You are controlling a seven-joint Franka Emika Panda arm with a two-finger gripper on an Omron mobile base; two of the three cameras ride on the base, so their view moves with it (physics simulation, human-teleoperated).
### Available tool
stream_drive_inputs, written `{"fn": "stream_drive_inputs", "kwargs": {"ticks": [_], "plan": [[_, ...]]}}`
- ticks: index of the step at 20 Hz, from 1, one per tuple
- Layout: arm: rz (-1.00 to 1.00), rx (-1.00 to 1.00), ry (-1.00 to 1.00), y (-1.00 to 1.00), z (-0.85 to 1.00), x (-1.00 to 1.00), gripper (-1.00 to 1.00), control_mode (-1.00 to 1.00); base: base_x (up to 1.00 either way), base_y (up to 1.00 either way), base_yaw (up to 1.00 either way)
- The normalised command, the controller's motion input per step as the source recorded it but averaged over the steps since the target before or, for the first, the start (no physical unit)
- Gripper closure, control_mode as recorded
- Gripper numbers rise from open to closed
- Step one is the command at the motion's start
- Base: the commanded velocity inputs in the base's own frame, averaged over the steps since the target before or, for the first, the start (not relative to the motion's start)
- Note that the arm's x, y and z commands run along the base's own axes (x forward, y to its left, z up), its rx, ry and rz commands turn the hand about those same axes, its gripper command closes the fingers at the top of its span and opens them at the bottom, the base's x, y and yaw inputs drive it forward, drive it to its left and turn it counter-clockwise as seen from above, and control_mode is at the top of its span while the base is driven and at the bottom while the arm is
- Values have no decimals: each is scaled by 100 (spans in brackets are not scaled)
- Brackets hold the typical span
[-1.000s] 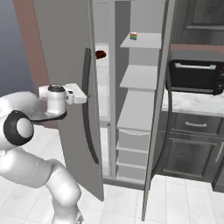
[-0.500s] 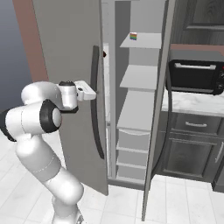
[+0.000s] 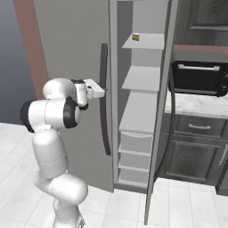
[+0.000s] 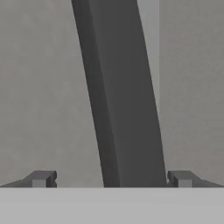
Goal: Pick up the frozen steak from the freezer, place it on any shelf in the fridge, and close the fridge and freezer doors when done.
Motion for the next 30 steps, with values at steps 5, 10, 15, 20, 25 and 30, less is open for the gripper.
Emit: {"fn": "stream_drive_inputs", "kwargs": {"ticks": [5,10,15,20,25,30], "plan": [[0,0,0,-17,0,47,-100,-100,0,0,0],[2,0,0,-22,0,25,-100,-100,0,0,0],[3,0,0,-20,0,19,-100,-100,0,0,0],[2,0,0,-19,0,25,-100,-100,0,0,0],[3,0,0,-21,0,28,-100,-100,0,0,0],[2,0,0,-17,0,36,-100,-100,0,0,0]]}}
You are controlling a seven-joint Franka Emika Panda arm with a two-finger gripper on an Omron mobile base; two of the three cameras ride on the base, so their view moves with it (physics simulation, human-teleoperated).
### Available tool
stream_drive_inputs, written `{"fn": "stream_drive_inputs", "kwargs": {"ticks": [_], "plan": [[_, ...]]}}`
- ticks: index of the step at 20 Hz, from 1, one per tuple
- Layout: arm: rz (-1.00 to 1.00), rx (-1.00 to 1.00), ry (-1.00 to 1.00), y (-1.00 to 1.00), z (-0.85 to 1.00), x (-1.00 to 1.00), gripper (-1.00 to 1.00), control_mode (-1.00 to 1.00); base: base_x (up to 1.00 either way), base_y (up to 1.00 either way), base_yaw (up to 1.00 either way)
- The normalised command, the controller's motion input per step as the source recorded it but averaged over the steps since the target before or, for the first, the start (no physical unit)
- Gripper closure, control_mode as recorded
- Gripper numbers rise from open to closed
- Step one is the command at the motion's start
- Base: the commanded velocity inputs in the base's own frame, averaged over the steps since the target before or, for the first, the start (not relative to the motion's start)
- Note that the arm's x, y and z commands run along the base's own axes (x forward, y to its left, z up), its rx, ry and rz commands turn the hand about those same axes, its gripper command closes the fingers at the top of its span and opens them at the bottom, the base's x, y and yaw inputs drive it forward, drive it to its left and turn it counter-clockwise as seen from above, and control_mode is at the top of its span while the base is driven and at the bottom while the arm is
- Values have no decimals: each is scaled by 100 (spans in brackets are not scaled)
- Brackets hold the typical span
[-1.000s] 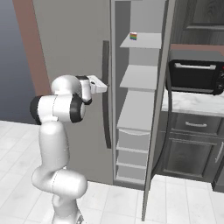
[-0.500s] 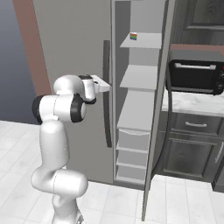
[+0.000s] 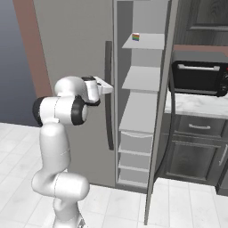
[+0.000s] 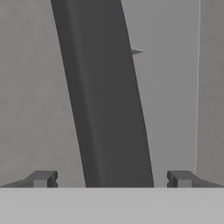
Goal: Pick up the frozen steak from the freezer, place it on any shelf in the fridge, and close the fridge and freezer doors when done.
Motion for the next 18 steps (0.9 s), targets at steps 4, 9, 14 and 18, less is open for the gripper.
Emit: {"fn": "stream_drive_inputs", "kwargs": {"ticks": [4,9,14,18], "plan": [[0,0,0,-12,0,38,-100,-100,0,0,0],[1,2,0,-10,15,20,-100,-100,0,0,0],[0,0,0,0,69,-18,-100,-100,0,0,0],[0,0,0,0,90,-11,-100,-100,0,0,0]]}}
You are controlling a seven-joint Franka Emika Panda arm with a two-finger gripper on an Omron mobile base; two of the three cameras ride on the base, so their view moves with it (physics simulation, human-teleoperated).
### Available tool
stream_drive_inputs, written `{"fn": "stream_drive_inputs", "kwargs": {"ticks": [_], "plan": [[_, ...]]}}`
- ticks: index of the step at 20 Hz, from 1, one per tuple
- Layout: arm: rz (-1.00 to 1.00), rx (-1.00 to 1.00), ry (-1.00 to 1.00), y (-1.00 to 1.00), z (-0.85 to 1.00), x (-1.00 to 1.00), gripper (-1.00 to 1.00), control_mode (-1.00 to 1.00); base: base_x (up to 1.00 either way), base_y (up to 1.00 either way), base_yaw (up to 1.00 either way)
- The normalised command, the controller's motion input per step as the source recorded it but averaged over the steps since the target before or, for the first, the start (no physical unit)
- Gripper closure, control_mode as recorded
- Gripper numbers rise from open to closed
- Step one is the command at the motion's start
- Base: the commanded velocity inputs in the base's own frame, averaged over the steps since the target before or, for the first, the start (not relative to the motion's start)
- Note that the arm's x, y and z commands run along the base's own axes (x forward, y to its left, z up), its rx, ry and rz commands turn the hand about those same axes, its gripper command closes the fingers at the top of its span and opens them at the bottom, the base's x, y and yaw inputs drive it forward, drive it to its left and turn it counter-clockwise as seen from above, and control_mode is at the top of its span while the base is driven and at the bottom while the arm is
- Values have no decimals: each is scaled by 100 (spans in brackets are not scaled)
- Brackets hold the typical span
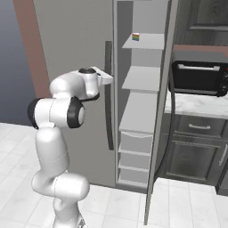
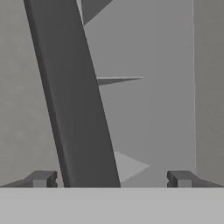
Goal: Pick up the frozen steak from the freezer, place it on any shelf in the fridge, and close the fridge and freezer doors when done.
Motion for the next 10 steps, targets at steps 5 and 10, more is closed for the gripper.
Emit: {"fn": "stream_drive_inputs", "kwargs": {"ticks": [5,10], "plan": [[0,0,0,5,89,-54,-100,-100,0,0,0],[1,0,0,22,71,-100,-100,-100,0,0,0]]}}
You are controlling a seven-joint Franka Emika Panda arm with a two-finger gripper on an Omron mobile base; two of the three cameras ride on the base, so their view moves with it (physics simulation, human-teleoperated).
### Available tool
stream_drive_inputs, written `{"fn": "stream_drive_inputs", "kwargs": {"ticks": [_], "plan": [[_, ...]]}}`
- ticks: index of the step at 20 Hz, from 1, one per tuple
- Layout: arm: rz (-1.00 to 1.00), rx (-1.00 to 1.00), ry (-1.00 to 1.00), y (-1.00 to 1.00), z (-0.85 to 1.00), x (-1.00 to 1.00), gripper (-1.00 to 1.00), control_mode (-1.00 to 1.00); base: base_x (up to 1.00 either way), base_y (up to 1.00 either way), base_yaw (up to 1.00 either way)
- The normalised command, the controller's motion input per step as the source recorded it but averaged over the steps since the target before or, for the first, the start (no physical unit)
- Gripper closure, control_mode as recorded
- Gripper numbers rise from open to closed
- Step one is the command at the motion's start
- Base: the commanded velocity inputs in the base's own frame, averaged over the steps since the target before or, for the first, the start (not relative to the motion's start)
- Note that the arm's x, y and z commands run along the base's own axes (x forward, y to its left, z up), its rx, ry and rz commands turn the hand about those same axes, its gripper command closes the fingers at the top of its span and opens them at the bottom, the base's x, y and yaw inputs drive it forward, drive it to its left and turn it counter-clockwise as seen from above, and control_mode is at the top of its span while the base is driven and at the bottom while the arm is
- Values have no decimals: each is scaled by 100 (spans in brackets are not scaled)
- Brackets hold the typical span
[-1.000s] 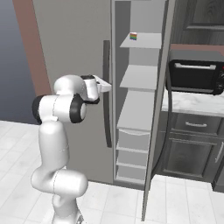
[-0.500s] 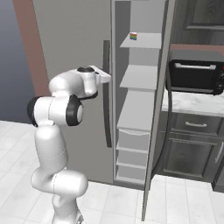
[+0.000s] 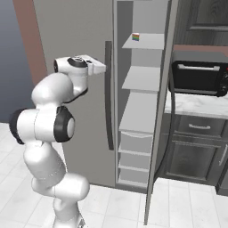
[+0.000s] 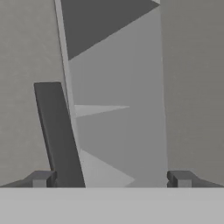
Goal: Pick up the frozen steak from the freezer, place it on any shelf in the fridge, and close the fridge and freezer doors when done.
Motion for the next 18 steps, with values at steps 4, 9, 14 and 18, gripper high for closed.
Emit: {"fn": "stream_drive_inputs", "kwargs": {"ticks": [4,9,14,18], "plan": [[5,0,0,26,58,-100,-100,-100,0,0,0],[9,2,3,5,19,-100,-100,-100,0,0,0],[10,4,2,0,0,-100,-100,-100,0,0,0],[1,0,-1,0,-14,-100,-100,-100,0,0,0]]}}
